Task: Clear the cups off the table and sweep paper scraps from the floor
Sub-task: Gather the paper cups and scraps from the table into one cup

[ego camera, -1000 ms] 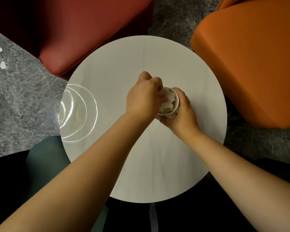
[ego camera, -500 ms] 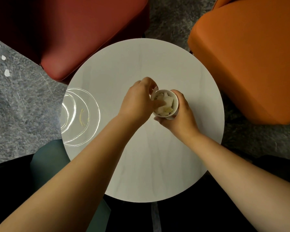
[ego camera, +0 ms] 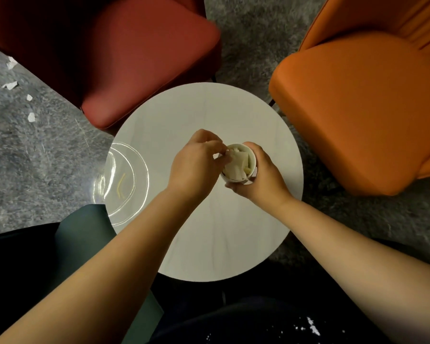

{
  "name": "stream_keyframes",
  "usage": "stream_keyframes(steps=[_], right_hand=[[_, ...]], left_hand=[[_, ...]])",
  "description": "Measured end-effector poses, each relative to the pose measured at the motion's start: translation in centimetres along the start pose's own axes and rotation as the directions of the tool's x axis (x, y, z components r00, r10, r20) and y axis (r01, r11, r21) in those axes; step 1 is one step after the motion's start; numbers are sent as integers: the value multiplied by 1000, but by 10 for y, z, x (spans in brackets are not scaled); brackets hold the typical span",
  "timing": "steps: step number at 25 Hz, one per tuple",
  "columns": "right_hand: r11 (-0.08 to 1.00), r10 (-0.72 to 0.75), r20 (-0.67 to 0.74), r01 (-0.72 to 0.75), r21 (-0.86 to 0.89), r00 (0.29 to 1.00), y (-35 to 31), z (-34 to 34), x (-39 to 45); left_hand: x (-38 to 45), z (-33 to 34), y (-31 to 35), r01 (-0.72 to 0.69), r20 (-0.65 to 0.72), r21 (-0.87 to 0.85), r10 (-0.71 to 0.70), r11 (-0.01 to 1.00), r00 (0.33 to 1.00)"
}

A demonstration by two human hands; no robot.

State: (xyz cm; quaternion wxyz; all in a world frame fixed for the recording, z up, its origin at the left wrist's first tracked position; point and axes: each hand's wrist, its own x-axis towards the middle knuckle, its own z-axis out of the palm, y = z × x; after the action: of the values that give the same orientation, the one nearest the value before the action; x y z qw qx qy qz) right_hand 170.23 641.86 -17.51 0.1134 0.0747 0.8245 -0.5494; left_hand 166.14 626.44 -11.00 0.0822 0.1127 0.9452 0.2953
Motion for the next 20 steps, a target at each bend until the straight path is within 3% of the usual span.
stream_keyframes(steps=[2, 11, 16, 20], right_hand=[[1000, -4, -6, 4, -8, 1000, -9, -7, -16], [997, 16, -82, -11, 70, 997, -25, -8, -66], [998, 22, -51, -19, 66, 998, -23, -27, -54], [999, -12, 11, 12, 45, 1000, -21, -82, -22]], left_hand=[[-6, -8, 11, -7, 40, 93, 3, 996, 999], [-42, -28, 42, -21, 44, 150, 15, 988, 999], [-27, -20, 61, 82, 58, 48, -84, 996, 995], [11, -12, 93, 131, 126, -28, -127, 991, 984]])
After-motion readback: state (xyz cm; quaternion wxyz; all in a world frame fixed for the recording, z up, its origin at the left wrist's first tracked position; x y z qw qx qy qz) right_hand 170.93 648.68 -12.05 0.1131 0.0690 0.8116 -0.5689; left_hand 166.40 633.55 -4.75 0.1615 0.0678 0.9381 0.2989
